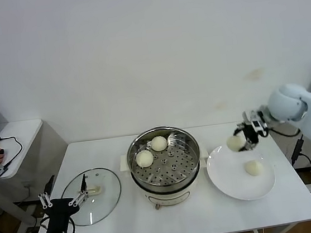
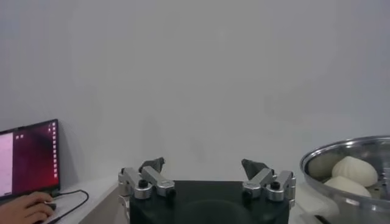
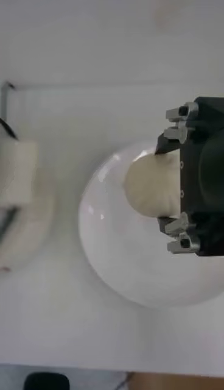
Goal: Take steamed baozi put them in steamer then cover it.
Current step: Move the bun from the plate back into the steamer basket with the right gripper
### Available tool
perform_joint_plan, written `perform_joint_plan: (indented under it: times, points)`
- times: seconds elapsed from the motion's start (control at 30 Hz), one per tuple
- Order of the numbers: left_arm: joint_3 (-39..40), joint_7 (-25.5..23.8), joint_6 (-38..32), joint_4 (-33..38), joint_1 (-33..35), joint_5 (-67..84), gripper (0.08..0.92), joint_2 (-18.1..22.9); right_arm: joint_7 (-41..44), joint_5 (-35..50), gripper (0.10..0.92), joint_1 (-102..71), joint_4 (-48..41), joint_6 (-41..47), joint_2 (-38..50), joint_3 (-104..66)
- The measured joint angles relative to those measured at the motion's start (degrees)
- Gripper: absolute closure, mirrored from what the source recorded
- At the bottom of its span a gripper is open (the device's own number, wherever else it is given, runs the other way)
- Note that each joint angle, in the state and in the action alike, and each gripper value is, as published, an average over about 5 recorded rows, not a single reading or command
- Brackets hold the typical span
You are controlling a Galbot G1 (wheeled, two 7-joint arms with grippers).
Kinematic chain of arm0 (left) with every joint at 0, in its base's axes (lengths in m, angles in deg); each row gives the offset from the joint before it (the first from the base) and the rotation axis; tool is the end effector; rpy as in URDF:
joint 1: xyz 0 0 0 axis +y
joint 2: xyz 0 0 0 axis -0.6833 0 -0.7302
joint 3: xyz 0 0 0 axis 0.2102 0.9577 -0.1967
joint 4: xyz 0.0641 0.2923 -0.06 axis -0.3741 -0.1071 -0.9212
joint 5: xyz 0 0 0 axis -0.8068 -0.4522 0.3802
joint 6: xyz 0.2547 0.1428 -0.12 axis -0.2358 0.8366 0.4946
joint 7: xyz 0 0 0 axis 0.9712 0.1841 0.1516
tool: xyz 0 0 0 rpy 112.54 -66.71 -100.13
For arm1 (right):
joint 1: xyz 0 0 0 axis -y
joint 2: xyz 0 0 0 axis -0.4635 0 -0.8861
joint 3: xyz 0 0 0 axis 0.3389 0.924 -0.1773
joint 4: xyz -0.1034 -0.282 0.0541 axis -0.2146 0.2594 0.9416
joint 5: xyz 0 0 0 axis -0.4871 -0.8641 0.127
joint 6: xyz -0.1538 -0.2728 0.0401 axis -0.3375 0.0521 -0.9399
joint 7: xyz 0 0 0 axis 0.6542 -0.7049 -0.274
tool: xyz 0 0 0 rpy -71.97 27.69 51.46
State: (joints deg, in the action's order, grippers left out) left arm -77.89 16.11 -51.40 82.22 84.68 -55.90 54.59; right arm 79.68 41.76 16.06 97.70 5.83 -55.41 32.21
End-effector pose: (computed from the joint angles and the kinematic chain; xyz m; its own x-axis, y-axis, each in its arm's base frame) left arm 0.1372 0.0723 -0.2144 -0.9976 -0.0617 -0.0324 -0.0677 0.9694 0.2358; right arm 0.4348 -0.0964 -0.0303 -0.3663 -0.2314 0.9013 -0.9162 -0.0793 -0.3927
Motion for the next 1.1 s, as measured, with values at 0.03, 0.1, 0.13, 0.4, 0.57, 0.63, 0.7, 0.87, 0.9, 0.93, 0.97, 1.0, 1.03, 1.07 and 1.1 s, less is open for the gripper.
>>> perform_joint_plan:
  times: [0.03, 0.1, 0.13, 0.4, 0.57, 0.63, 0.7, 0.87, 0.9, 0.93, 0.97, 1.0, 1.03, 1.07, 1.1]
  points:
    - [-0.04, 0.0, 0.0, 0.0, 0.01, -0.01, 0.177, 0.01, -0.28, 0.56, 0.381, 1.43, 0.21, 0.04, -0.82, 0.84]
    - [-0.18, 0.01, 0.0, -0.06, 0.01, -0.01, 0.177, 0.03, -0.9, 1.6, 0.38, 3.94, 0.58, 0.01, -2.64, 2.38]
    - [-0.28, 0.01, 0.0, -0.13, 0.01, -0.01, 0.177, 0.06, -1.26, 2.08, 0.379, 5.0, 0.73, -0.05, -3.63, 3.09]
    - [-0.74, 0.05, -0.04, -0.44, 0.09, -0.25, 0.177, 0.83, -4.35, 4.68, 0.372, 9.23, 0.77, -2.45, -11.33, 8.0]
    - [-0.92, 0.11, -0.03, -0.46, 0.05, -0.43, 0.177, 1.11, -5.76, 4.47, 0.372, 9.49, 0.16, -6.23, -15.52, 11.38]
    - [-1.16, 0.12, -0.01, -0.45, 0.06, -0.41, 0.177, 1.11, -6.23, 3.75, 0.372, 9.39, -0.05, -8.11, -17.01, 12.75]
    - [-1.44, 0.12, 0.0, -0.43, 0.09, -0.37, 0.177, 1.11, -6.64, 2.77, 0.372, 9.21, -0.22, -10.03, -18.44, 14.06]
    - [-2.03, 0.13, 0.02, -0.27, 0.31, -0.29, 0.177, 1.43, -7.28, -0.02, 0.372, 8.93, -0.35, -14.71, -21.61, 16.91]
    - [-2.09, 0.13, 0.02, -0.21, 0.36, -0.29, 0.177, 1.53, -7.37, -0.59, 0.372, 8.93, -0.31, -15.59, -22.19, 17.43]
    - [-2.11, 0.13, 0.02, -0.14, 0.4, -0.29, 0.177, 1.63, -7.47, -1.18, 0.372, 8.92, -0.28, -16.47, -22.76, 17.94]
    - [-2.12, 0.13, 0.02, -0.07, 0.41, -0.29, 0.177, 1.73, -7.55, -1.78, 0.372, 8.9, -0.26, -17.32, -23.31, 18.43]
    - [-2.13, 0.13, 0.02, -0.02, 0.4, -0.3, 0.177, 1.85, -7.63, -2.39, 0.372, 8.85, -0.26, -18.18, -23.86, 18.91]
    - [-2.14, 0.14, 0.02, 0.04, 0.38, -0.3, 0.177, 1.96, -7.7, -3.03, 0.372, 8.77, -0.3, -19.05, -24.4, 19.38]
    - [-2.15, 0.14, 0.02, 0.09, 0.36, -0.3, 0.177, 2.06, -7.75, -3.65, 0.372, 8.67, -0.35, -19.89, -24.9, 19.8]
    - [-2.17, 0.14, 0.01, 0.17, 0.36, -0.3, 0.177, 2.15, -7.79, -4.29, 0.372, 8.56, -0.39, -20.74, -25.38, 20.2]
